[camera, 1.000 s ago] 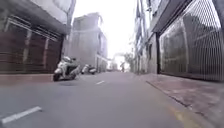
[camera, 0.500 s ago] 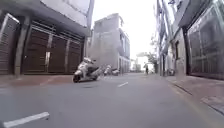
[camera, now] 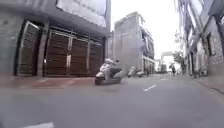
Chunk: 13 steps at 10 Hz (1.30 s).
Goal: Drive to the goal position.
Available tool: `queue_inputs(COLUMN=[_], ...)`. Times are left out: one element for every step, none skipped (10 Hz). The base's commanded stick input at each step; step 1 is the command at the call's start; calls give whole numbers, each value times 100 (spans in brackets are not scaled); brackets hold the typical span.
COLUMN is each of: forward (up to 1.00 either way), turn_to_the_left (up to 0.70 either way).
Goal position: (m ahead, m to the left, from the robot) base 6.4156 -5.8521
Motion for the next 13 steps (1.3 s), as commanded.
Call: queue_inputs(forward=[100, 100, 100, 100, 100, 100, 100, 100, 100, 100, 100, 100, 100], turn_to_the_left=[-40, -40, -40, -40, -40, -40, -40, -40, -19, 0, 0, 0, 0])
